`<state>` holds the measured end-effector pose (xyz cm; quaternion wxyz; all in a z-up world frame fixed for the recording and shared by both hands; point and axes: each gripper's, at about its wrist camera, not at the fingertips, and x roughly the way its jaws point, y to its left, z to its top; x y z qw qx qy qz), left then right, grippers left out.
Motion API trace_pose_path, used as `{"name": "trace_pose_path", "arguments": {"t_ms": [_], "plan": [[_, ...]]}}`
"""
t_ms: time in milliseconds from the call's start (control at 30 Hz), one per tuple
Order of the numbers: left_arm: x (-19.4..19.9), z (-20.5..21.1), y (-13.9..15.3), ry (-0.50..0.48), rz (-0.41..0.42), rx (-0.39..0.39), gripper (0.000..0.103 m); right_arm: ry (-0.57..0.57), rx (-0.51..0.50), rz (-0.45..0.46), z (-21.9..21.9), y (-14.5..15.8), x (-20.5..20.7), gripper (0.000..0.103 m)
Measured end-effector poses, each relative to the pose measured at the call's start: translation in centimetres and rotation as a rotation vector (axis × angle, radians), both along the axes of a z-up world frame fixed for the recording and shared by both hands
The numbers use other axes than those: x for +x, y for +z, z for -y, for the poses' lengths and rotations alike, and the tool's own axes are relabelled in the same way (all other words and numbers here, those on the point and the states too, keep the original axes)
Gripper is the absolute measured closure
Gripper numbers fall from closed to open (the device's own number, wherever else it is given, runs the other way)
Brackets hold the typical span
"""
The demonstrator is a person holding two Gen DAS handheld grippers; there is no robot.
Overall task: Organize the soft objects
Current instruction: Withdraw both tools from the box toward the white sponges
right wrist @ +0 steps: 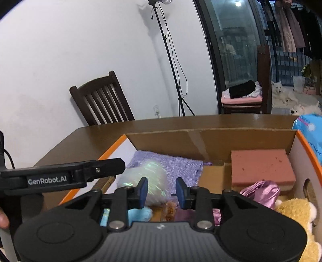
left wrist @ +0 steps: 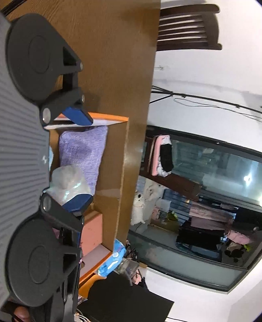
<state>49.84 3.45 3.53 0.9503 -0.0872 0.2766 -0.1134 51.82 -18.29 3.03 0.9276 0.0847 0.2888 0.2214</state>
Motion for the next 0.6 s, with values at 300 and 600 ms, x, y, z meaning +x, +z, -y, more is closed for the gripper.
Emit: {"name": "trace_pose_path", "arguments": {"t_ms": [300, 600], "plan": [[-5.4, -0.2, 5.1, 0.012, 0.077, 0.040, 0.025, -0.031, -0.013, 0.125, 2.9, 6.0, -5.3, 0.071], [-16.1, 0.0, 8.6, -0.025, 0.179, 0.054, 0.019, -0.035, -0.069, 0.241, 6.7, 9.8, -16.0, 0.056]]}}
